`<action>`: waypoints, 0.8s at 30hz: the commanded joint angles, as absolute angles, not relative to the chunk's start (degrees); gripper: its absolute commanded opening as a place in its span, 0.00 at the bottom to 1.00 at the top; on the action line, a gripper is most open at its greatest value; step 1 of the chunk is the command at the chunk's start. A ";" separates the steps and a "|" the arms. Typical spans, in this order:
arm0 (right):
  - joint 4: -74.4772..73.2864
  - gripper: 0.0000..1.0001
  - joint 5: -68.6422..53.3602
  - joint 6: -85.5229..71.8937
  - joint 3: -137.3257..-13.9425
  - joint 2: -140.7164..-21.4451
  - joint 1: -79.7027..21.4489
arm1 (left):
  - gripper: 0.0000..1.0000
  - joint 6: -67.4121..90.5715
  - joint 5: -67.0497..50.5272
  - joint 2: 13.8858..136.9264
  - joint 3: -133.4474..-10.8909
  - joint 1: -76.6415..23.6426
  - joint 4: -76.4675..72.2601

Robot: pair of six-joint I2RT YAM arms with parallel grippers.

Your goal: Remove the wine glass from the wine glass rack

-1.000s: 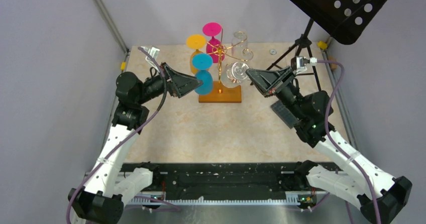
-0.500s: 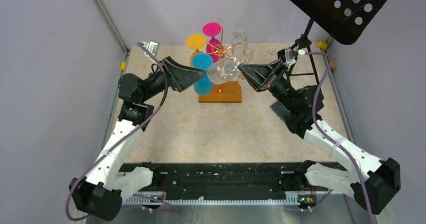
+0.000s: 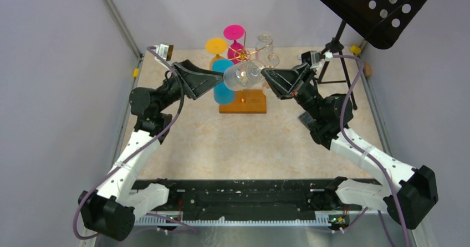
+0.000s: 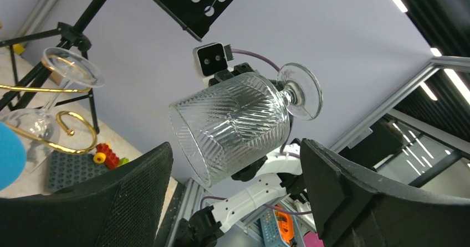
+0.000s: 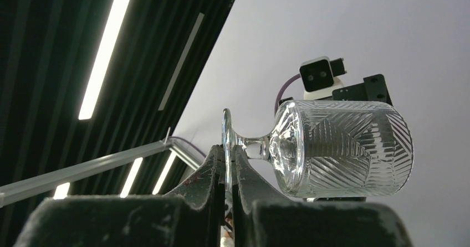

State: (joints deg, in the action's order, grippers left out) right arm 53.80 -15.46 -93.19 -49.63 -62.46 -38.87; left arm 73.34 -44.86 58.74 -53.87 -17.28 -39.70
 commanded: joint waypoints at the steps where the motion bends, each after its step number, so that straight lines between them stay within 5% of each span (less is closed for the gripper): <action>1: 65.32 0.00 -13.92 -95.28 -54.65 -62.94 -40.19 | 0.88 82.51 -43.91 60.50 -54.06 -18.40 -51.72; 24: 80.60 0.00 -10.87 -103.14 -54.28 -71.55 -43.49 | 0.41 99.23 -43.89 60.40 -56.18 -20.18 -71.53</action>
